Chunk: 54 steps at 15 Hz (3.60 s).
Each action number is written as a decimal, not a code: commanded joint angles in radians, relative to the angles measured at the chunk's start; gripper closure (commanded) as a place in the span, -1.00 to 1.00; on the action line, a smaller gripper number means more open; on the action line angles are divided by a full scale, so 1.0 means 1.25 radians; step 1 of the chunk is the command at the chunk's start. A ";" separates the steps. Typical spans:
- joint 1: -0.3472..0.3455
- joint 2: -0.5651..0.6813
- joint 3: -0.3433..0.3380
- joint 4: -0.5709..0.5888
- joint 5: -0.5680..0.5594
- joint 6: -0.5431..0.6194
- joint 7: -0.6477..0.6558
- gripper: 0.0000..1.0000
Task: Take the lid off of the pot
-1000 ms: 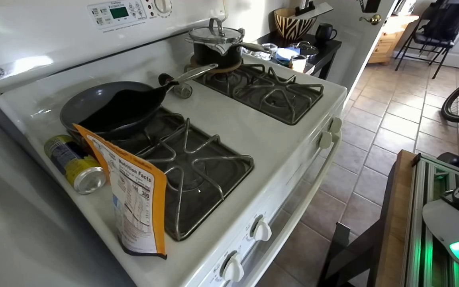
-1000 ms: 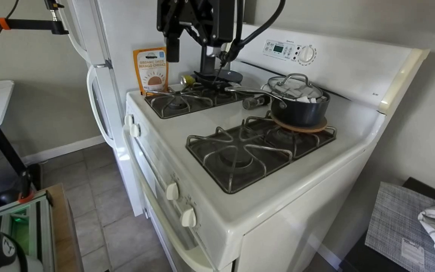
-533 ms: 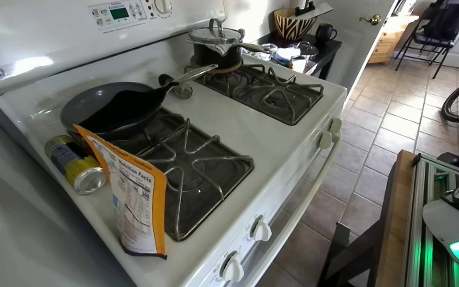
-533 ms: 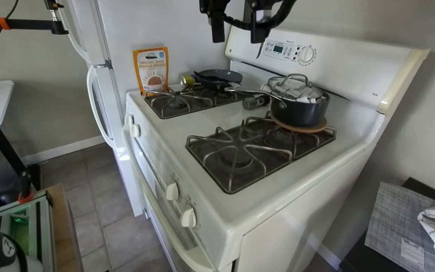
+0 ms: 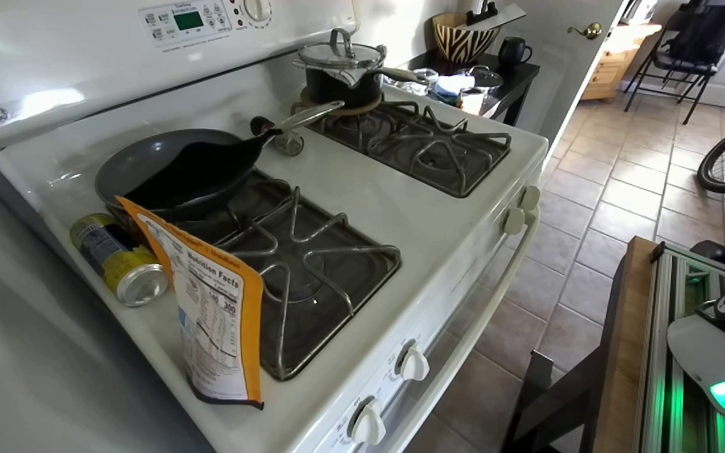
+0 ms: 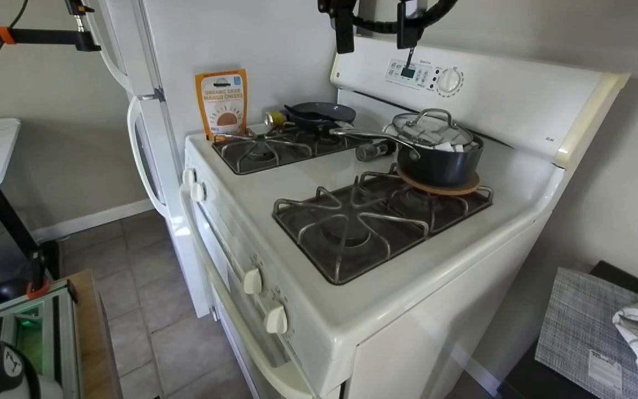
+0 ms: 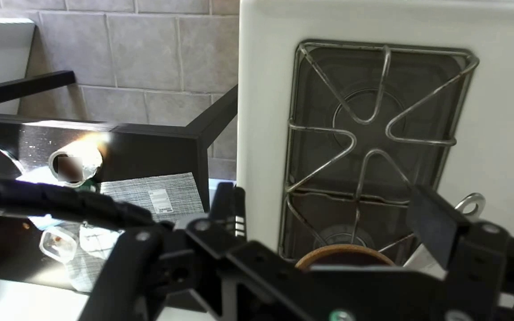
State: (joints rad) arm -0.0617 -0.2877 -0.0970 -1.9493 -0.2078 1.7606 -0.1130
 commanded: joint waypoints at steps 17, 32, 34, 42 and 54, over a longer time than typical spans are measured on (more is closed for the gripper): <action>-0.004 0.001 0.003 0.003 0.001 -0.001 0.000 -1.00; 0.008 0.296 0.028 0.246 0.138 0.210 -0.037 -1.00; 0.008 0.299 0.028 0.247 0.137 0.210 -0.037 -1.00; 0.033 0.401 0.030 0.322 0.099 0.235 0.281 -1.00; 0.085 0.605 0.024 0.502 0.114 0.256 0.443 -0.61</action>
State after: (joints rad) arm 0.0399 0.4247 -0.0598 -1.3717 -0.0731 2.0853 0.4286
